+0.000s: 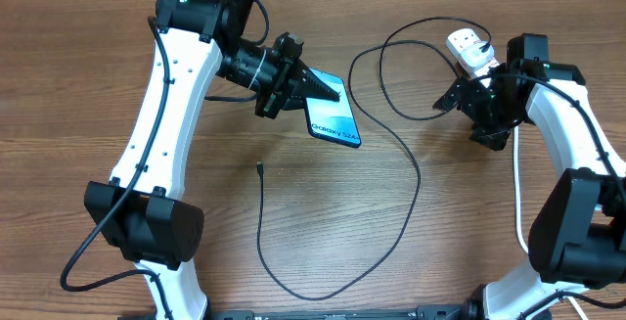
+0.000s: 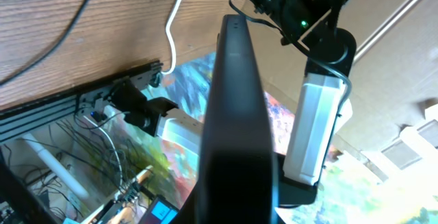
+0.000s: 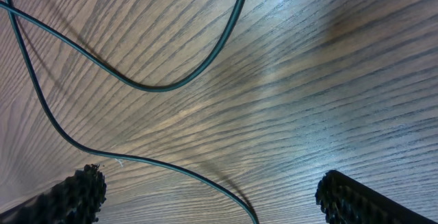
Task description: Plug charger to phone and switch on socket
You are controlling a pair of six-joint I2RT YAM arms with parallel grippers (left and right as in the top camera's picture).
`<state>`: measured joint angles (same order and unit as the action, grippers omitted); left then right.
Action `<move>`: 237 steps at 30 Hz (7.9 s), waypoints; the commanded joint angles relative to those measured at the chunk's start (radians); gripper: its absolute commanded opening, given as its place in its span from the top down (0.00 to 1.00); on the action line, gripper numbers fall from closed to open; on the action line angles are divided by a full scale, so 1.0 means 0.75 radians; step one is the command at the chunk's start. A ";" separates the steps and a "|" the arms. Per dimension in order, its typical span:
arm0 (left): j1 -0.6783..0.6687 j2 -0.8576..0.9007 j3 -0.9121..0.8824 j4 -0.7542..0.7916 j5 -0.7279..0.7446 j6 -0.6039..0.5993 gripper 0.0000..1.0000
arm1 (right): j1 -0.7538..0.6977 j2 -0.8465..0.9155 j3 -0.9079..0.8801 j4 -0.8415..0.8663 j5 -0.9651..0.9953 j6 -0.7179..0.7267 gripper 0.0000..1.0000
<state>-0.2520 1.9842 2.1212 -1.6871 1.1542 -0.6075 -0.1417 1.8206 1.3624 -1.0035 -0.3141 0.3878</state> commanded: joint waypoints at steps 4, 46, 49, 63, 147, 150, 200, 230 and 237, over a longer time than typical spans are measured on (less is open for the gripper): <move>0.000 -0.029 0.016 -0.004 0.092 0.004 0.96 | 0.000 -0.032 0.031 0.008 0.005 -0.010 0.00; 0.033 0.239 0.001 0.311 -0.247 0.514 0.96 | 0.254 -0.031 0.000 0.015 -0.178 -0.061 0.65; 0.063 0.317 0.001 0.297 -0.021 0.621 0.96 | 0.317 -0.031 -0.002 0.020 -0.181 -0.066 0.81; 0.148 0.488 0.001 0.256 0.094 0.700 0.96 | 0.432 -0.031 -0.002 0.098 -0.181 0.009 0.86; 0.729 0.488 0.001 0.181 -0.087 0.701 0.96 | 1.541 0.366 -0.022 0.748 0.658 0.369 0.57; 0.729 0.488 0.001 0.175 -0.087 0.701 0.96 | 1.541 0.366 -0.022 0.737 0.660 0.369 0.27; 0.728 0.488 0.001 0.165 -0.123 0.762 0.96 | 1.169 0.366 -0.017 0.605 0.206 0.238 0.73; 0.732 0.488 0.001 0.166 -0.117 0.771 0.96 | 1.136 0.366 0.225 0.412 0.344 0.135 0.35; 0.732 0.488 0.001 0.166 -0.117 0.771 0.96 | 1.182 0.366 0.178 0.482 0.453 0.297 0.16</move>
<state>0.2947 2.3550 2.1174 -1.5566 1.0344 -0.0486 0.7189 2.0911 1.5066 -0.6624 -0.0429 0.5312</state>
